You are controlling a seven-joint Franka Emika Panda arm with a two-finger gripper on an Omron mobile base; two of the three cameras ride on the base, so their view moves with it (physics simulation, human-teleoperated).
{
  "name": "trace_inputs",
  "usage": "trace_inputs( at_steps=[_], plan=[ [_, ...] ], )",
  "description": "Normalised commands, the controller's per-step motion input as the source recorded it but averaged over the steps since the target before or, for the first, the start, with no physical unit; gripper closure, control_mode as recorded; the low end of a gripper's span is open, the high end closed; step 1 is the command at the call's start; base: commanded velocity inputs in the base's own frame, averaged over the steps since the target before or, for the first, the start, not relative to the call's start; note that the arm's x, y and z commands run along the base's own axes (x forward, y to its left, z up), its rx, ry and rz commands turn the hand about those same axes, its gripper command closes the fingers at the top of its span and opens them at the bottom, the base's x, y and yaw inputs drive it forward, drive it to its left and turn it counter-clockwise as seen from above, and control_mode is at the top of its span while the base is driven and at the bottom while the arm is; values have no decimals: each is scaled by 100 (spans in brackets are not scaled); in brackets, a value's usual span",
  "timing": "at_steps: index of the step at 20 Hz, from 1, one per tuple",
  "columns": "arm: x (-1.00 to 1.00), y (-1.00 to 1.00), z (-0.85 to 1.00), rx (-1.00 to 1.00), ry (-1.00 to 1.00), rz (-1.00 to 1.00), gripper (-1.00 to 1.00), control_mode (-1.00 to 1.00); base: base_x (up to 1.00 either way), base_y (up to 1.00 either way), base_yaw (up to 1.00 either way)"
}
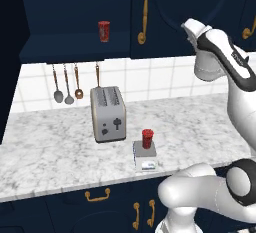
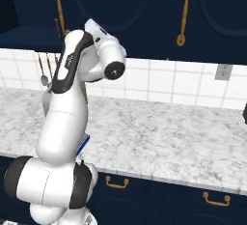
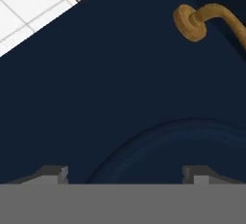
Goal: Pick the yogurt and place it on the digital scale for weighing, and close the cabinet.
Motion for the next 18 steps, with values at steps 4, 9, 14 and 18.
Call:
trace_inputs(
  at_steps=[4,9,14,18],
  plan=[
    [-91,-10,76,0,0,-6,-100,-100,0,0,0],
    [-97,-3,63,-1,2,-1,-100,-100,0,0,0],
    [-79,0,28,-9,20,0,-100,-100,0,0,0],
    [-78,10,-20,-4,6,0,-100,-100,0,0,0]
  ],
)
